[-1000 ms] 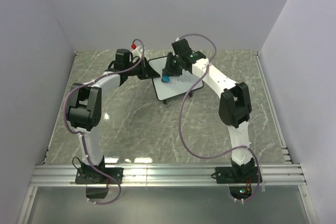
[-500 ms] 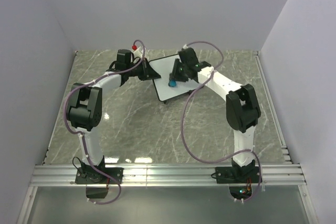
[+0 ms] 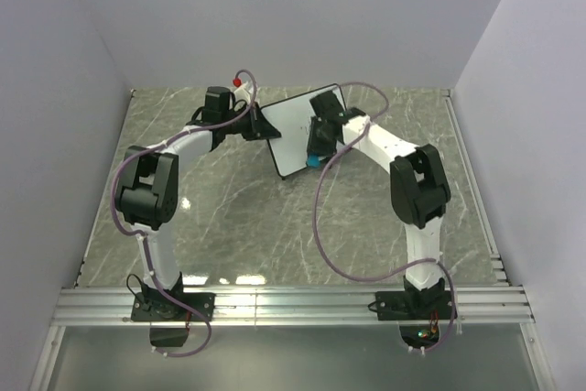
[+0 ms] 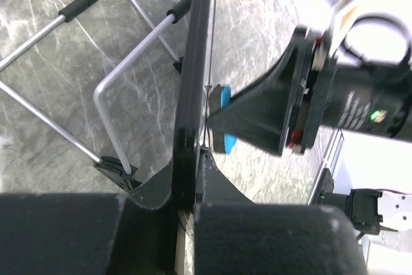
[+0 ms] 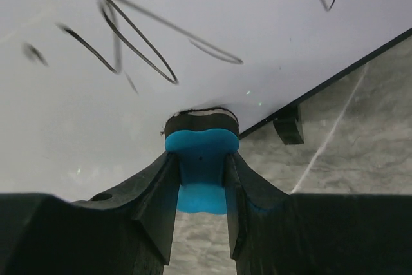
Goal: Erase the whiteboard
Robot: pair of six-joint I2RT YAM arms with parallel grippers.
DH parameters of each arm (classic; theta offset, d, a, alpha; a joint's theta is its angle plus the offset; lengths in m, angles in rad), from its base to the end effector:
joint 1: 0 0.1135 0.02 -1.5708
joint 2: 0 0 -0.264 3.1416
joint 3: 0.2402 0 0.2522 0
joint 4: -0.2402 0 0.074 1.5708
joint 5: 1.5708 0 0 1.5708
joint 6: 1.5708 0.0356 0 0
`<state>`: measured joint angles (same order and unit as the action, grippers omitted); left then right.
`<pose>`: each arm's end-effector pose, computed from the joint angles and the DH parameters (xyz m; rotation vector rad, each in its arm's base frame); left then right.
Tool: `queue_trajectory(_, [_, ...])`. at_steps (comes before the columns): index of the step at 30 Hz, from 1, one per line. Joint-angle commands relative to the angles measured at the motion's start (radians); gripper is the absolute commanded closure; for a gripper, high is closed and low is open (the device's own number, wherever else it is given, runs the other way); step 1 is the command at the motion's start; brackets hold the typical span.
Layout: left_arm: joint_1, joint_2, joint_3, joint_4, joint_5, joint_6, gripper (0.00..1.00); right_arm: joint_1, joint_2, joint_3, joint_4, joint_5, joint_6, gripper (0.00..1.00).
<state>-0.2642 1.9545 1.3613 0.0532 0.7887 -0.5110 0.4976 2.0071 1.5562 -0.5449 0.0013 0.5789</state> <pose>0.4186 -0.1394 0.2202 0.2370 2.1835 -1.2814 0.3847 0.2089 0.2080 0.1070 2.6172 0.3956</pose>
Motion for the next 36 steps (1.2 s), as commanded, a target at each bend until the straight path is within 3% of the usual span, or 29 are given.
queue_trajectory(1, [-0.05,-0.037,-0.047,-0.176,-0.003,0.014,1.0,0.009,0.094,0.264,0.053,0.025,0.029,1.0])
queue_trajectory(5, [-0.056,-0.054,-0.062,-0.182,-0.002,0.014,1.0,0.007,0.176,0.468,0.0,0.054,0.052,1.0])
queue_trajectory(9, [-0.059,-0.071,-0.068,-0.197,0.0,0.017,1.0,0.007,0.208,0.512,0.028,0.074,0.094,1.0])
queue_trajectory(12, [-0.059,-0.08,-0.065,-0.207,-0.008,0.02,1.0,0.004,0.202,0.444,0.06,0.075,0.114,1.0])
queue_trajectory(19, [-0.059,-0.08,-0.041,-0.233,0.0,0.02,1.0,-0.002,0.052,0.012,0.186,0.108,0.124,1.0])
queue_trajectory(24, [-0.059,-0.075,-0.018,-0.23,0.003,0.014,1.0,-0.016,-0.022,-0.186,0.243,0.114,0.139,1.0])
queue_trajectory(30, [-0.059,-0.071,-0.033,-0.202,0.012,0.009,1.0,-0.021,0.001,-0.088,0.188,0.121,0.125,1.0])
queue_trajectory(36, [-0.059,-0.06,-0.036,-0.21,0.007,0.028,1.0,-0.021,0.082,0.23,0.105,0.115,0.134,1.0])
